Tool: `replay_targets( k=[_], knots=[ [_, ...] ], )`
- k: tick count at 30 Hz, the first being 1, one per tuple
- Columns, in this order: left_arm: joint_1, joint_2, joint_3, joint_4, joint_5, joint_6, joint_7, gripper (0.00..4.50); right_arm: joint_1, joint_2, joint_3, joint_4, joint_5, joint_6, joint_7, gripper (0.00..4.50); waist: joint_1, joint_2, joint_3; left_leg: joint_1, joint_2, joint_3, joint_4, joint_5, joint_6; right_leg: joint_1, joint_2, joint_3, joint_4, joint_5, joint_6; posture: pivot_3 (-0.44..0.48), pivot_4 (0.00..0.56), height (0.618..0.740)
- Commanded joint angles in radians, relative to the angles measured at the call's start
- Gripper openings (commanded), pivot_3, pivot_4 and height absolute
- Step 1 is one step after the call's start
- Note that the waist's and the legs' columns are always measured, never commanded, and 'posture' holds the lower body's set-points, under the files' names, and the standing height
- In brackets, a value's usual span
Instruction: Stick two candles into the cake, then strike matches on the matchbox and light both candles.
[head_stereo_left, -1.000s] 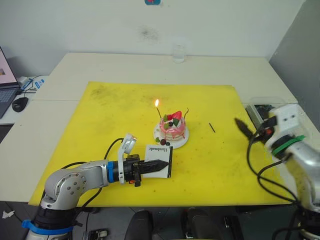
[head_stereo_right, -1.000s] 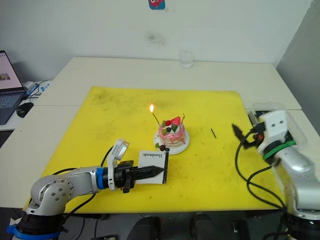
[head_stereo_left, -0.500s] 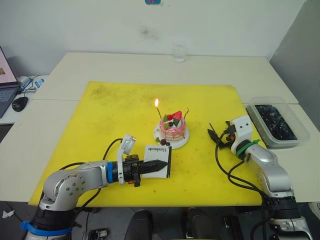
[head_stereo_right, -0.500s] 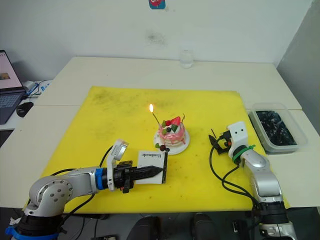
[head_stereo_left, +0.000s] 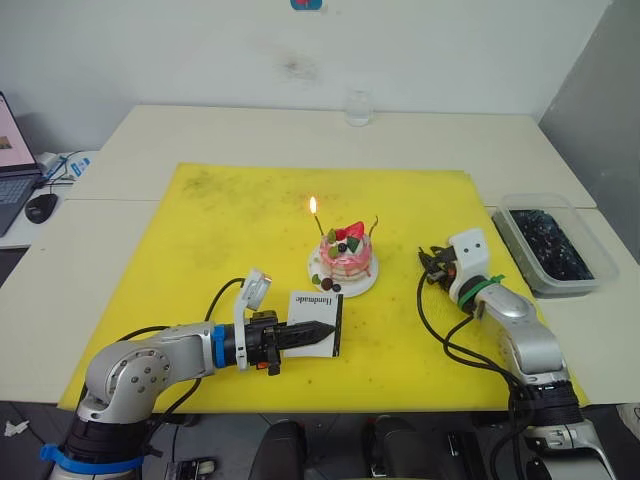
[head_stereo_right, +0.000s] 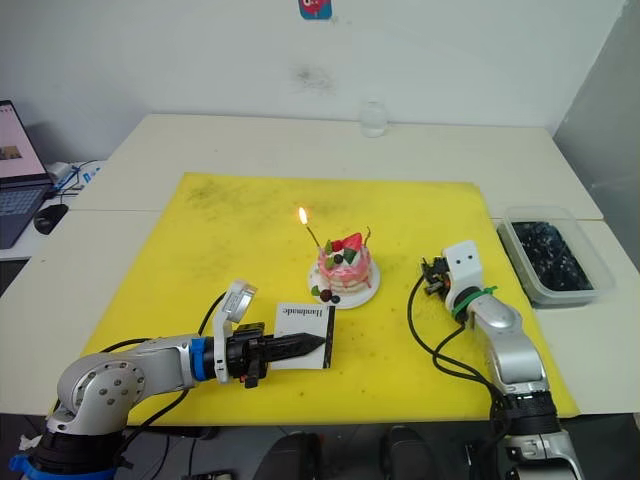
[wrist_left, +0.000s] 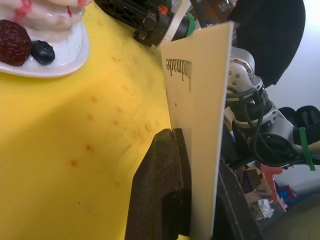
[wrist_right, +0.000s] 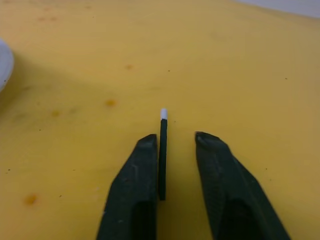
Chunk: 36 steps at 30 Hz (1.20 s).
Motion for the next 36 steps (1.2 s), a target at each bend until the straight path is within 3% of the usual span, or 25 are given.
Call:
replay_targets(
  k=[1,6,12,18,21,28,36],
  knots=[
    [-0.006,0.007,0.010,-0.031,-0.003,-0.016,-0.004,0.00,-0.003,-0.001,0.005,-0.041,-0.013,0.063,-0.021,0.04,0.000,0.000,0.000,0.000,0.000,0.000,0.000,0.000,0.000,0.000,0.000,0.000,0.000,0.000,0.000,0.000,0.150,0.740],
    [-0.003,0.004,0.007,-0.032,-0.001,-0.016,-0.002,0.00,-0.004,0.011,-0.011,-0.125,0.025,0.109,-0.016,0.04,0.000,0.000,0.000,0.000,0.000,0.000,0.000,0.000,0.000,0.000,0.000,0.000,0.000,0.000,0.000,0.000,0.150,0.740],
    [-0.020,0.004,0.007,-0.021,-0.004,-0.009,-0.001,0.00,0.046,-0.040,-0.060,-0.383,0.109,0.270,0.015,0.04,0.001,0.000,0.000,-0.001,0.000,0.000,-0.001,0.000,0.000,-0.001,0.000,0.000,0.000,0.000,0.000,0.000,0.150,0.740],
    [-0.024,-0.008,0.006,-0.017,-0.014,0.000,0.009,0.00,0.201,-0.081,-0.092,-0.641,0.181,0.402,0.018,0.04,0.001,0.000,0.000,-0.001,0.000,0.000,-0.001,0.000,0.000,-0.001,-0.001,0.000,-0.001,0.000,0.000,0.000,0.150,0.740],
    [-0.027,-0.008,0.004,-0.014,-0.014,0.002,0.009,0.00,0.316,-0.061,-0.081,-0.720,0.218,0.345,0.042,0.04,0.001,0.000,0.000,-0.001,0.001,0.000,-0.001,0.000,0.000,-0.001,-0.001,-0.001,-0.001,0.000,0.000,0.000,0.150,0.740],
    [-0.045,-0.007,-0.003,0.000,-0.010,0.003,0.004,0.00,0.459,0.042,-0.031,-0.663,0.187,0.153,0.002,0.04,-0.002,0.000,0.000,0.001,0.001,0.000,0.000,0.000,0.000,-0.001,-0.001,0.000,-0.001,0.000,0.000,0.000,0.150,0.740],
    [-0.038,-0.004,0.001,-0.012,-0.016,0.008,0.007,0.00,0.491,0.006,0.046,-0.593,0.113,0.088,0.004,0.04,0.001,0.000,0.000,0.000,0.000,0.000,-0.001,0.000,0.000,-0.001,-0.002,0.000,-0.001,-0.001,-0.001,0.000,0.150,0.740]
  ],
)
